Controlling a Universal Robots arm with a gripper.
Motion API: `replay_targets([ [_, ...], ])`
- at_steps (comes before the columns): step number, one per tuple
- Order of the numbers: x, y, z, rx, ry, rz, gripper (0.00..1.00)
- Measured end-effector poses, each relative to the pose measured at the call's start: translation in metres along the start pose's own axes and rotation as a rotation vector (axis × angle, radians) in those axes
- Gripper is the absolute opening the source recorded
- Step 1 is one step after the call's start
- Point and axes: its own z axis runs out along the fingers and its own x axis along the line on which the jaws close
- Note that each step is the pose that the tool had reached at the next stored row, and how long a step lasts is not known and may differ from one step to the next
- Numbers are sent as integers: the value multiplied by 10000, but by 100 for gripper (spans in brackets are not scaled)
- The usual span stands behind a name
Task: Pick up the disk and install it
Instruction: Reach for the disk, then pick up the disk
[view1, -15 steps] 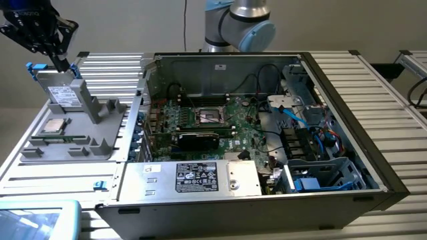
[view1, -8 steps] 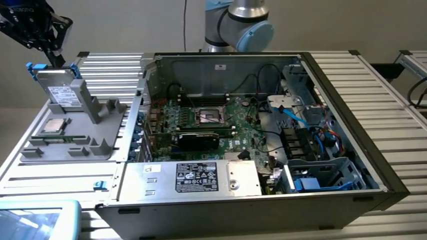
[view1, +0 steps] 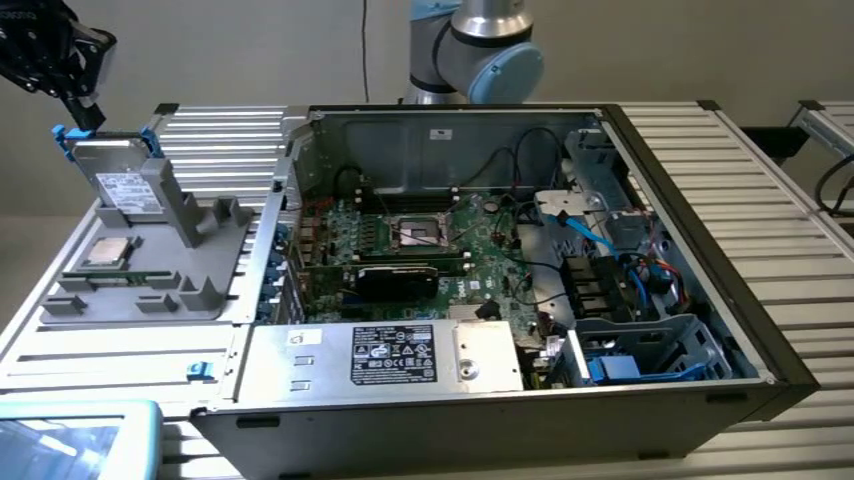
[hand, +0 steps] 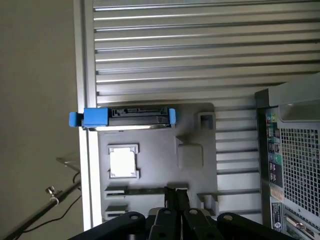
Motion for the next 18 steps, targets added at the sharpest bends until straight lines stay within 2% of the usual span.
replay_targets([
  [11,188,370,2,1,1,1,11],
  [18,430,482,-1,1,1,0,11],
])
